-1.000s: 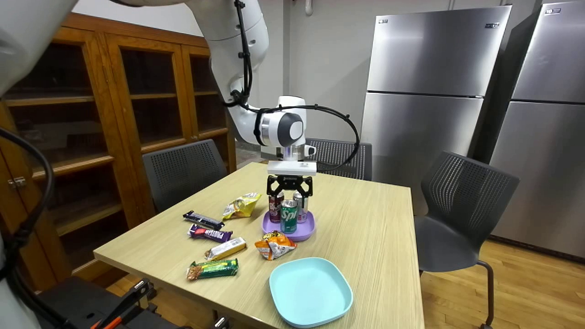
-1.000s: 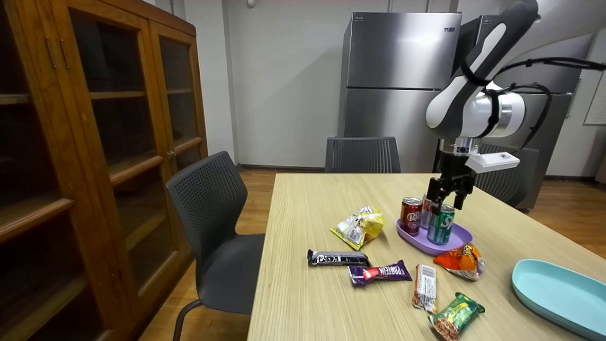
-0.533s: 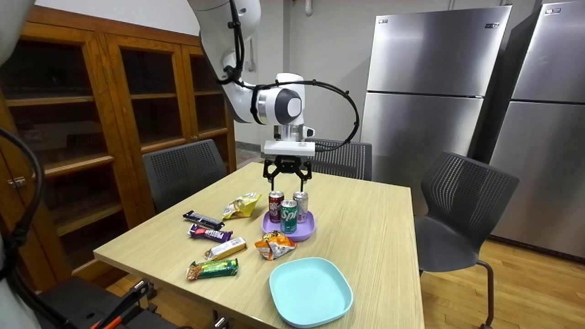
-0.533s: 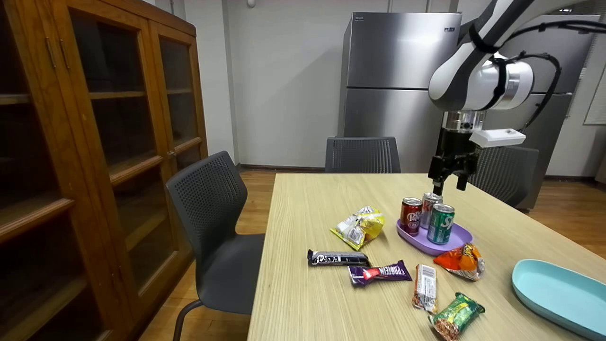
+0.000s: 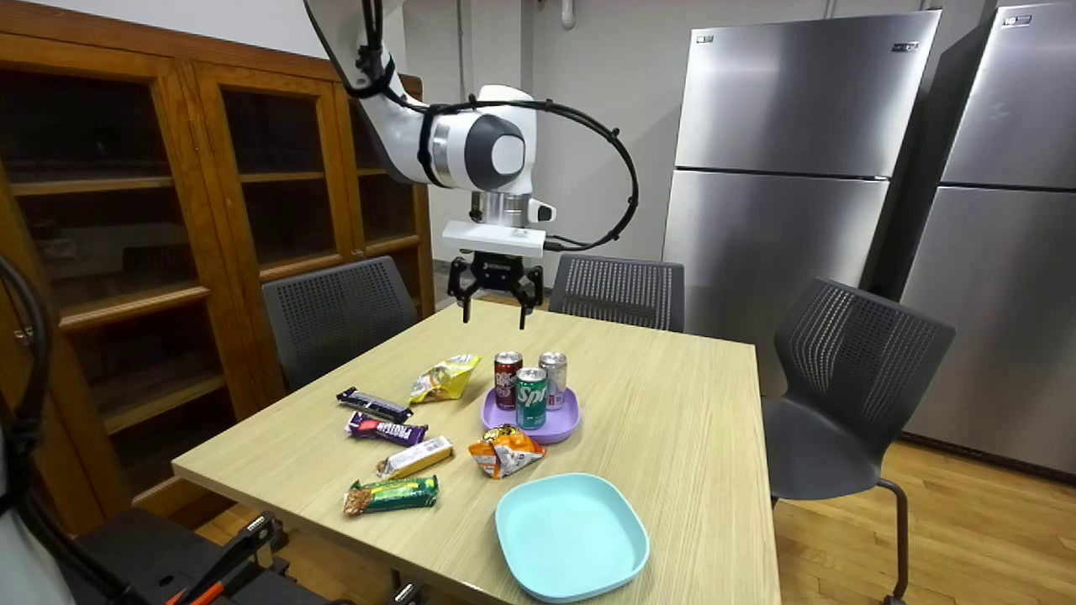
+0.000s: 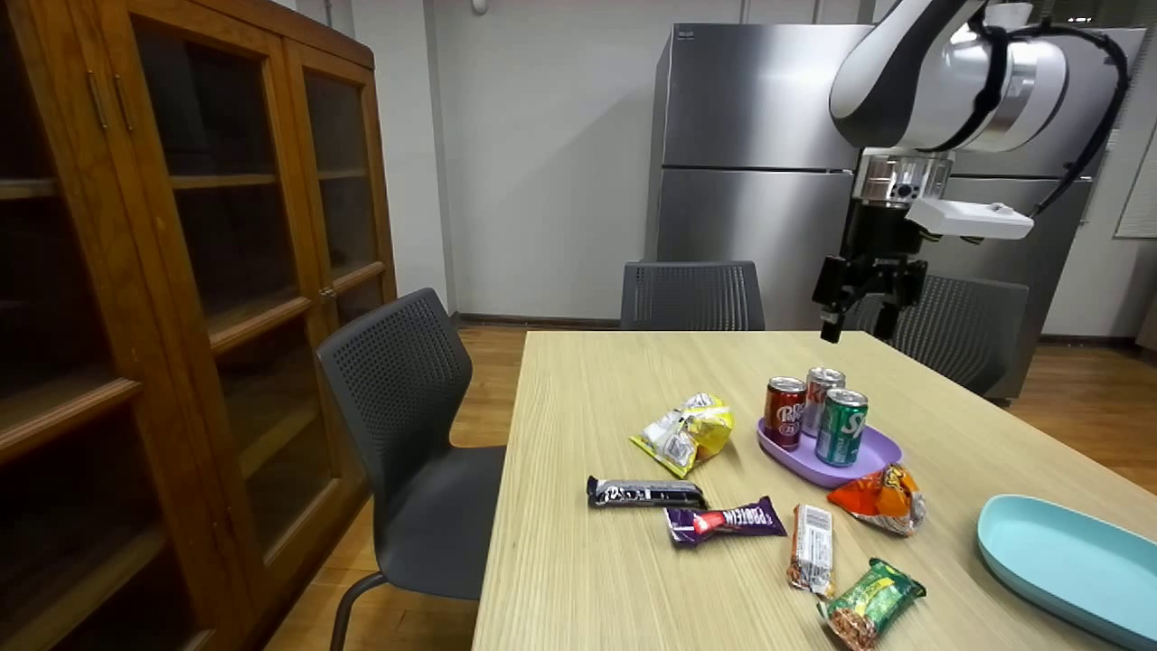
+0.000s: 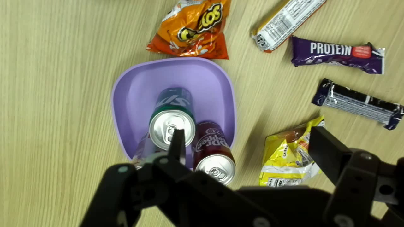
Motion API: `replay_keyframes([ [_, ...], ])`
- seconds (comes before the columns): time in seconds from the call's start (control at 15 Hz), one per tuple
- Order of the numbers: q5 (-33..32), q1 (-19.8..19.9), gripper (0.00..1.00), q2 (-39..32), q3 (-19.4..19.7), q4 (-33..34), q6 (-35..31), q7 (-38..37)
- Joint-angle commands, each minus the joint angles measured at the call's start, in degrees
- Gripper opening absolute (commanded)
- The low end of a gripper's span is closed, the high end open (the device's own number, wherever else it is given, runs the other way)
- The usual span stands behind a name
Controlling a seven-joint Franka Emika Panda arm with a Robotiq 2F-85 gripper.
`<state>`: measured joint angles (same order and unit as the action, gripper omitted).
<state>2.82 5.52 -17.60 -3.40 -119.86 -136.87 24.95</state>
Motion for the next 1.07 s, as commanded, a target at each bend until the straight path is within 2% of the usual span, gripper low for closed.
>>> replay_keyframes([
  [0.0,1.66,-1.85,1.00,7.13,-0.75,-7.35,-0.61,-3.89],
  [0.47,1.73,-7.37,1.00,10.88,-2.13,-13.31,-1.02,-11.04],
  [1.0,0.47,-11.68,1.00,6.93,-3.91,-15.48,-6.43,-17.00],
])
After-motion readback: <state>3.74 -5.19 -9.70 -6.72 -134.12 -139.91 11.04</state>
